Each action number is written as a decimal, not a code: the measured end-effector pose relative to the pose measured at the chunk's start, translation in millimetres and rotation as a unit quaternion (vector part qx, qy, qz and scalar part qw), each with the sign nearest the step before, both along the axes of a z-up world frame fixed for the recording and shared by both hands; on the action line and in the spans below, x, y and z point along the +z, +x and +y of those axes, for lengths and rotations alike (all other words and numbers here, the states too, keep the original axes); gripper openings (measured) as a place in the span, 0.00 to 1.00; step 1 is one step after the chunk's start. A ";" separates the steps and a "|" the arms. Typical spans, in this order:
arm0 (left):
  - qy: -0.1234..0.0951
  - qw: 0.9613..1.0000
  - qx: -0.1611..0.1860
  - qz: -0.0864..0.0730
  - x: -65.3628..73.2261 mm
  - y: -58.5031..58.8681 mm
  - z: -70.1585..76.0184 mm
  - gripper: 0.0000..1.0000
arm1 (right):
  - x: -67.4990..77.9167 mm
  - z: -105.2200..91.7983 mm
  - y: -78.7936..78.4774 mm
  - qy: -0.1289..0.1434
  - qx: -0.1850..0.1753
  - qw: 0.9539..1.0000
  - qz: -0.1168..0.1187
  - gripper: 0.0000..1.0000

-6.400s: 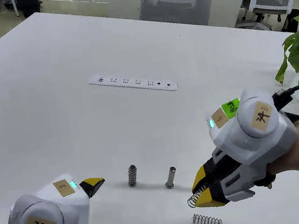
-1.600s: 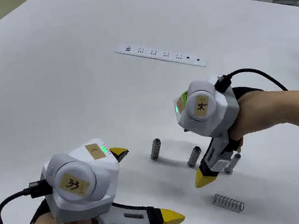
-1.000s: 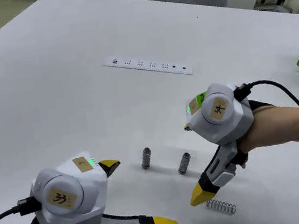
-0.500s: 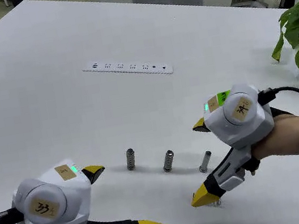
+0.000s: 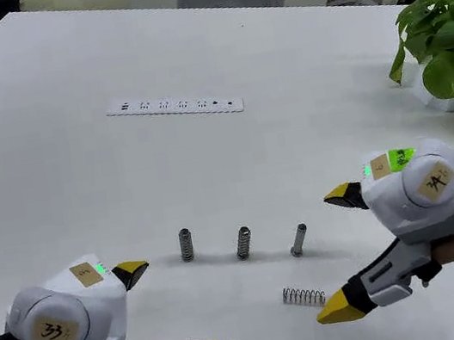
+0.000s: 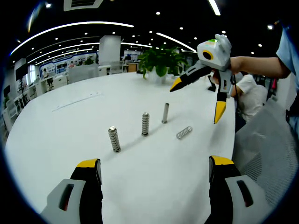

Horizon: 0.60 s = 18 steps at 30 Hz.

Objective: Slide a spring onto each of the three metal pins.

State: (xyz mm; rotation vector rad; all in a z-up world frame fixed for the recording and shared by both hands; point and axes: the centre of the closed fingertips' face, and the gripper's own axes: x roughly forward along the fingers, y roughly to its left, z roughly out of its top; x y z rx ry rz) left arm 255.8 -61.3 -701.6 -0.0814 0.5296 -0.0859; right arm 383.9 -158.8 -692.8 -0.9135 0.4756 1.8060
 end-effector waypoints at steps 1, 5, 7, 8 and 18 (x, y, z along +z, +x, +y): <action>0.000 1.000 0.000 0.000 0.0 0.0 0.5 0.97 | 0.1 -3.7 0.5 0.001 -0.002 1.000 0.000 0.98; 0.003 1.000 0.007 -0.001 0.6 -1.1 3.8 0.97 | -3.5 -21.4 7.1 0.002 -0.034 0.999 0.005 0.98; 0.004 1.000 0.009 0.001 -0.4 -2.3 5.2 0.97 | -3.9 -29.5 5.1 0.002 -0.040 0.999 0.010 0.97; 0.004 1.000 0.009 0.002 -1.3 -2.7 5.6 0.97 | -4.0 -31.7 5.2 0.004 -0.046 0.999 0.012 0.97; 0.003 1.000 0.007 0.007 -4.0 -2.7 1.4 0.97 | -2.7 -44.5 7.1 0.033 -0.088 0.995 0.027 0.97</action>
